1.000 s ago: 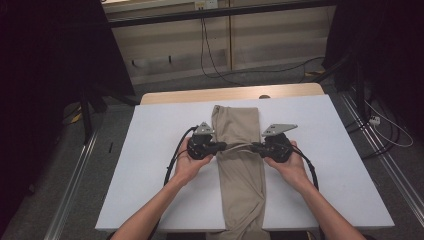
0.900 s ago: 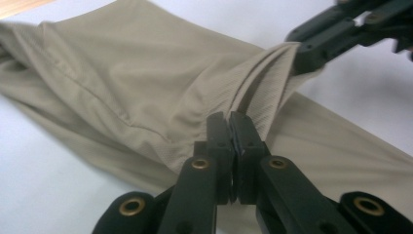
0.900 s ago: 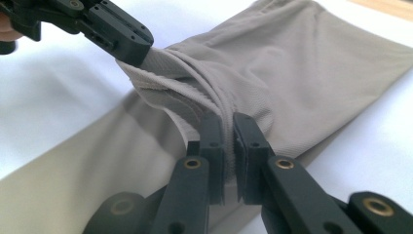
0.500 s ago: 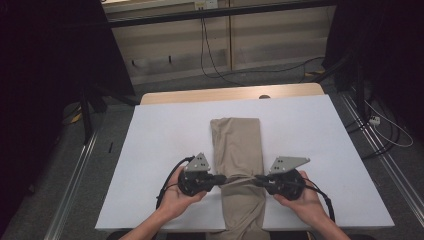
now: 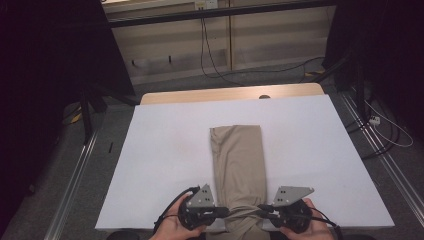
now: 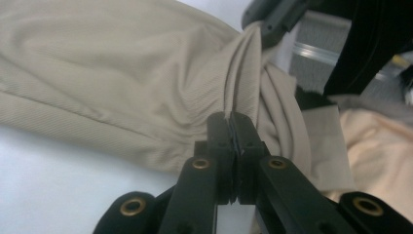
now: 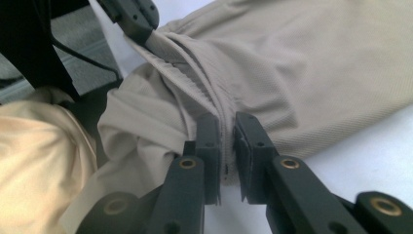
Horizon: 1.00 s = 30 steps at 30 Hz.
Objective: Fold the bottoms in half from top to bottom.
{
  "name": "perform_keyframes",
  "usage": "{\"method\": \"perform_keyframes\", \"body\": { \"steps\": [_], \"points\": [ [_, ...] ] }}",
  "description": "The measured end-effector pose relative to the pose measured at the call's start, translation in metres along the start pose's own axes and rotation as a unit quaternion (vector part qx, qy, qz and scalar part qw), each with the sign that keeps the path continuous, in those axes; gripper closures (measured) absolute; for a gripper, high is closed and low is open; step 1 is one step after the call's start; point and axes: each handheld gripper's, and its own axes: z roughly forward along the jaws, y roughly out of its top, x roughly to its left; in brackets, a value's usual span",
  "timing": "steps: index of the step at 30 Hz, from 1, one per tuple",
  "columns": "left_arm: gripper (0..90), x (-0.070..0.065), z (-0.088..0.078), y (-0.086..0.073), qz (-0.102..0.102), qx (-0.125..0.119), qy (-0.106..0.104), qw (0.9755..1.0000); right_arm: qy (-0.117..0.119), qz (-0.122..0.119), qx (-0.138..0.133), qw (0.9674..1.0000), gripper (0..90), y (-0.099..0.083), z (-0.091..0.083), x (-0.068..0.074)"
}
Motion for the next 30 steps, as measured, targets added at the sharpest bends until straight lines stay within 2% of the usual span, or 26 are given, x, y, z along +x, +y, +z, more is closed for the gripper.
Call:
{"method": "perform_keyframes", "body": {
  "steps": [1, 2, 5, 6, 7, 8, 9, 11, 12, 14, 16, 17, 19, 21, 22, 24, 26, 28, 30],
  "points": [
    [88.7, -0.002, 0.002, -0.002, 0.003, 0.003, -0.006, 1.0000, -0.004, 0.002, 0.002, 1.0000, 79.5, -0.002, 0.001, 0.002],
    [88.7, -0.001, 0.002, -0.003, -0.001, 0.001, -0.007, 1.0000, -0.004, 0.002, 0.007, 1.0000, 78.5, -0.004, 0.002, 0.004],
    [88.5, -0.001, 0.001, -0.006, -0.017, -0.005, -0.016, 0.9997, 0.000, 0.009, 0.001, 1.0000, 77.0, -0.008, 0.003, 0.005],
    [88.3, -0.002, 0.001, -0.007, -0.013, 0.000, -0.025, 0.9996, 0.001, 0.010, 0.002, 0.9999, 75.8, -0.008, 0.003, 0.005],
    [87.8, -0.003, 0.000, -0.007, -0.003, 0.006, -0.028, 0.9996, 0.003, 0.007, 0.006, 1.0000, 73.9, -0.007, 0.002, 0.006],
    [87.7, -0.003, 0.000, -0.007, -0.003, 0.008, -0.031, 0.9995, 0.008, 0.010, 0.007, 0.9999, 71.2, -0.006, 0.001, 0.007],
    [87.7, -0.002, 0.000, -0.007, -0.015, 0.009, -0.044, 0.9989, 0.013, 0.014, 0.007, 0.9998, 67.5, -0.005, 0.001, 0.007],
    [86.0, 0.000, -0.002, -0.007, -0.017, 0.006, -0.047, 0.9987, 0.016, 0.016, 0.004, 0.9997, 61.4, -0.003, -0.001, 0.008],
    [82.3, 0.002, -0.003, -0.006, -0.027, 0.001, -0.044, 0.9987, 0.019, 0.017, 0.000, 0.9997, 59.1, -0.001, -0.002, 0.007],
    [67.2, 0.008, -0.005, -0.004, -0.041, -0.015, -0.031, 0.9986, 0.017, 0.028, -0.015, 0.9994, 51.8, 0.001, -0.005, 0.003],
    [62.4, 0.014, -0.008, -0.002, -0.048, -0.026, -0.023, 0.9982, 0.012, 0.039, -0.031, 0.9987, 47.5, 0.004, -0.007, -0.003],
    [56.5, 0.018, -0.009, -0.001, -0.058, -0.034, -0.019, 0.9976, 0.012, 0.046, -0.040, 0.9981, 47.1, 0.005, -0.009, -0.008],
    [46.9, 0.027, -0.008, 0.002, -0.061, -0.030, 0.018, 0.9975, 0.010, 0.052, -0.044, 0.9976, 46.3, 0.008, -0.008, -0.018],
    [41.7, 0.038, -0.008, 0.003, -0.078, -0.038, 0.029, 0.9958, 0.009, 0.065, -0.048, 0.9967, 44.6, 0.011, -0.006, -0.029],
    [39.9, 0.043, -0.008, 0.004, -0.082, -0.042, 0.036, 0.9951, 0.004, 0.064, -0.048, 0.9968, 44.0, 0.012, -0.005, -0.033],
    [31.7, 0.055, -0.007, 0.006, -0.076, -0.047, 0.061, 0.9941, -0.005, 0.068, -0.046, 0.9966, 42.2, 0.016, -0.002, -0.042],
    [30.1, 0.067, -0.007, 0.008, -0.077, -0.051, 0.091, 0.9915, -0.012, 0.067, -0.038, 0.9969, 38.9, 0.020, 0.002, -0.051],
    [23.1, 0.078, -0.010, 0.010, -0.106, -0.065, 0.101, 0.9872, -0.008, 0.073, -0.040, 0.9965, 36.9, 0.027, 0.003, -0.060],
    [20.0, 0.085, -0.015, 0.012, -0.110, -0.072, 0.110, 0.9852, -0.011, 0.068, -0.049, 0.9964, 36.0, 0.034, 0.001, -0.066]
  ]
}}
